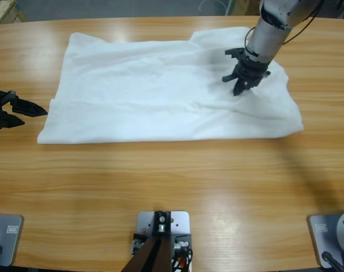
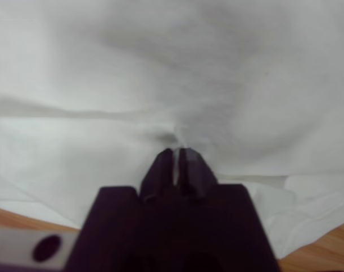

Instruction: Fold clothes

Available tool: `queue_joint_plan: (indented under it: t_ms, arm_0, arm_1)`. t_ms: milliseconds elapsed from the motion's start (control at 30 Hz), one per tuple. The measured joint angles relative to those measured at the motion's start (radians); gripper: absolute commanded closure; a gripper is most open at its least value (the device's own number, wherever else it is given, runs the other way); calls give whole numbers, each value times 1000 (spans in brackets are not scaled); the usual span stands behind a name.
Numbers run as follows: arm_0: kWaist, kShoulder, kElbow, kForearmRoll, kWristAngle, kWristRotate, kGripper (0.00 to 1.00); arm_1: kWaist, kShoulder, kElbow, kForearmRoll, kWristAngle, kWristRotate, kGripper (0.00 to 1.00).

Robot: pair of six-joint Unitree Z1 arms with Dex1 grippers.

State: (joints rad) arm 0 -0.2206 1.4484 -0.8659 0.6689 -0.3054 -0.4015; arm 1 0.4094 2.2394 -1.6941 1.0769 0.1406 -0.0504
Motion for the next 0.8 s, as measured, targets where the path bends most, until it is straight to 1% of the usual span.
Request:
queue_joint_plan:
  t_ms: [100,200,500,767,800]
  arm_0:
    - [0,0,0,0,0,0,196]
    - [0,0,0,0,0,0,193]
    - [0,0,0,0,0,0,194]
    - [0,0,0,0,0,0,194]
    - [0,0,0,0,0,0,194]
  arm_1:
    - [0,0,-3,0,0,0,1000]
    - [-4,-3,-35,33,0,-2,1000]
    - [-11,-24,-256,212,-19,-14,1000]
    - [-12,-25,-426,314,-23,-24,1000]
    - [-12,-25,-437,322,-23,-24,913]
